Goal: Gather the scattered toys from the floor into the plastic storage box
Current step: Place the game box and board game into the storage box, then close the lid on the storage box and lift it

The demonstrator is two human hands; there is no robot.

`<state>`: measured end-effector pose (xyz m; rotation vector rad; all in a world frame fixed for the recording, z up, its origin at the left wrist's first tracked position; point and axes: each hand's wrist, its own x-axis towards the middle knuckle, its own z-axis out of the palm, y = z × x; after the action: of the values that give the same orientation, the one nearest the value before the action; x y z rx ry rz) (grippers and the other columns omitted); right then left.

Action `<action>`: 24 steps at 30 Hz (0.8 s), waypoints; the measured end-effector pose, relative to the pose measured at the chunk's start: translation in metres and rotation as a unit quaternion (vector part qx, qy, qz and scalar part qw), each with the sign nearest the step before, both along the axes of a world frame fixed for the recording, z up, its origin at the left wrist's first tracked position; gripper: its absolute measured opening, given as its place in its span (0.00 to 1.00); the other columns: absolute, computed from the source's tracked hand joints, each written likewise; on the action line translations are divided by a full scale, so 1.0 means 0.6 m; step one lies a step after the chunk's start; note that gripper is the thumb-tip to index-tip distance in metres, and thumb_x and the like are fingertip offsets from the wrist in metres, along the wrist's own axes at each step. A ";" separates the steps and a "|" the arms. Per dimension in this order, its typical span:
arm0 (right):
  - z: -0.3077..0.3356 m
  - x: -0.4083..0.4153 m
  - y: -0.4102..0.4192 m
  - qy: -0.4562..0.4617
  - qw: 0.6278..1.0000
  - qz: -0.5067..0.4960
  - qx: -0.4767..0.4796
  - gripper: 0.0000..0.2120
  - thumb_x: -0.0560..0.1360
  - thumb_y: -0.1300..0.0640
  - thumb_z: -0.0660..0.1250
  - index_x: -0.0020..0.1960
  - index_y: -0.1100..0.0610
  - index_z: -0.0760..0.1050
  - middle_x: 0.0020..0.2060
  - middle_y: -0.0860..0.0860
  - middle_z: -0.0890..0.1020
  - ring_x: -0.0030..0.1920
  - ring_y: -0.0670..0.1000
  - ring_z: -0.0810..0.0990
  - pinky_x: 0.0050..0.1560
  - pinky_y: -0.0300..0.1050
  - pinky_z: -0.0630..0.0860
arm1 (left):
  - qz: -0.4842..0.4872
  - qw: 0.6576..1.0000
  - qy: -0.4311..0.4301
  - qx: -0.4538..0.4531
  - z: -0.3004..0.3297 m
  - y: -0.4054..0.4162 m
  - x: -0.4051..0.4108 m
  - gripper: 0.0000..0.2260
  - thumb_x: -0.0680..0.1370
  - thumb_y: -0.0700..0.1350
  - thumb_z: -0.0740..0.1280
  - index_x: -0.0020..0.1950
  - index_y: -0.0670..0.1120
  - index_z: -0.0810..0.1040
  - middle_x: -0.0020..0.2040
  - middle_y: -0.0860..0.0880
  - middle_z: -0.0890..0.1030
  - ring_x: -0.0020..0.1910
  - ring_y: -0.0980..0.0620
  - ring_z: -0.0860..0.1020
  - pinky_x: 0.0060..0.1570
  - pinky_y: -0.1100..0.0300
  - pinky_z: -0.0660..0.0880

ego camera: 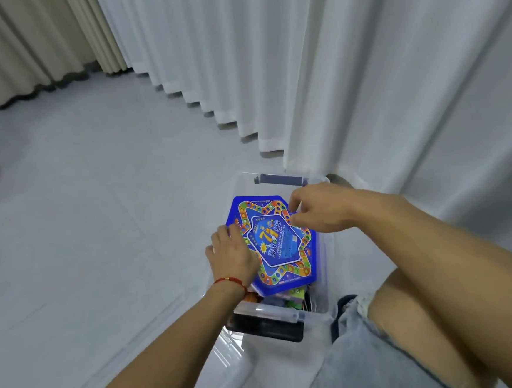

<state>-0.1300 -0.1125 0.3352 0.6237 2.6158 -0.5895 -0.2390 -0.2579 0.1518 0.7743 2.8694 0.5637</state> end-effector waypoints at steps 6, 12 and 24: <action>-0.010 0.008 -0.009 -0.017 0.999 0.023 0.034 0.19 0.80 0.45 0.63 0.67 0.53 0.71 0.64 0.50 0.77 0.56 0.49 0.78 0.49 0.42 0.79 | -0.148 0.976 -0.011 -0.159 -0.069 0.012 -0.053 0.37 0.77 0.60 0.62 0.79 0.47 0.50 0.80 0.44 0.49 0.79 0.44 0.46 0.77 0.44 0.48; -0.006 -0.008 -0.055 -0.044 0.992 0.077 0.091 0.18 0.81 0.48 0.60 0.68 0.55 0.70 0.64 0.54 0.76 0.60 0.55 0.76 0.60 0.51 0.76 | -0.156 0.985 -0.056 -0.038 -0.054 -0.014 -0.070 0.27 0.76 0.55 0.67 0.72 0.47 0.67 0.75 0.47 0.66 0.71 0.48 0.67 0.68 0.51 0.69; -0.190 -0.078 -0.241 -0.028 0.991 0.129 0.010 0.22 0.78 0.54 0.60 0.71 0.54 0.67 0.65 0.56 0.70 0.66 0.61 0.71 0.65 0.58 0.71 | 0.090 0.982 -0.156 -0.058 -0.210 -0.350 -0.031 0.16 0.75 0.40 0.64 0.63 0.44 0.74 0.61 0.43 0.74 0.59 0.43 0.73 0.54 0.52 0.73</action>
<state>-0.1765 -0.2569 0.2210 0.2946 2.5958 -0.4589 -0.2575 -0.4681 0.0257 0.3708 2.6638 0.4828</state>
